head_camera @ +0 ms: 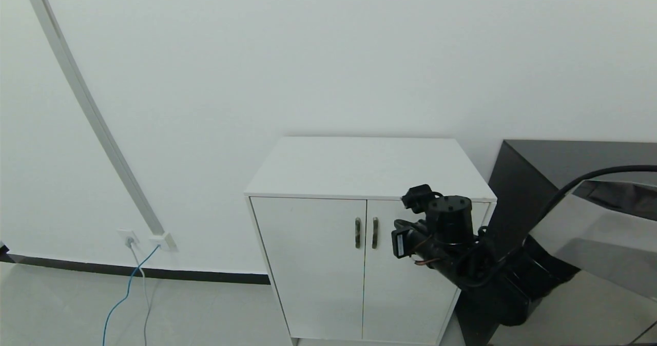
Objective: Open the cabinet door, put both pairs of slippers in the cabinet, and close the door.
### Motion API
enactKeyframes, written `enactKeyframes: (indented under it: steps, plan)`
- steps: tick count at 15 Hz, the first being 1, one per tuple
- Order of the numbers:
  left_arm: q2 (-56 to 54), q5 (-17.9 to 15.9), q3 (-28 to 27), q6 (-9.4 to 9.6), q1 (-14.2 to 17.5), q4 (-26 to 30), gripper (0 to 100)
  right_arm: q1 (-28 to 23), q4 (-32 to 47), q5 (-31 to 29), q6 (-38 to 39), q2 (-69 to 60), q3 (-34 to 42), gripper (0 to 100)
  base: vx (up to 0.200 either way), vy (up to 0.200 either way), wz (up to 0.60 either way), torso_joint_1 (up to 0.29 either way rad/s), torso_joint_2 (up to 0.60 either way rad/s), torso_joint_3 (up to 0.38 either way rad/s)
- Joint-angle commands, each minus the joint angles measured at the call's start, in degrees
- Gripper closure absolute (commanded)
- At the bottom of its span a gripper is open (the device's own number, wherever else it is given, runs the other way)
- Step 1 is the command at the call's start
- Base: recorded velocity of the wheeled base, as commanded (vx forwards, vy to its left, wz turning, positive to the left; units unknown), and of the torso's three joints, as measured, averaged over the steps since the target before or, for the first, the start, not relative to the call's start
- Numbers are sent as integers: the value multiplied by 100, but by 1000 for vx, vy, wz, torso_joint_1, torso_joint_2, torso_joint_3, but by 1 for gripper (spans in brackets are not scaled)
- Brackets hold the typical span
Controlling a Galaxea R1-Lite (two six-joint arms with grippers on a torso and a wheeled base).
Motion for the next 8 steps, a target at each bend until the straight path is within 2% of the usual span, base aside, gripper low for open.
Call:
enactKeyframes:
  steps: [1,5,8]
  plan:
    - [7,1,0,-2,2,-2,100,-30,-215,-37,32,-722,743,100,0,0,0,0,0,0]
    - [7,1,0,-2,2,-2,100,-654,-716,-54,41,-1460,2008,100,0,0,0,0,0,0]
    - [7,1,0,-2,2,-2,100,-1102,-1208,-362,41,-1961,2957,100,0,0,0,0,0,0]
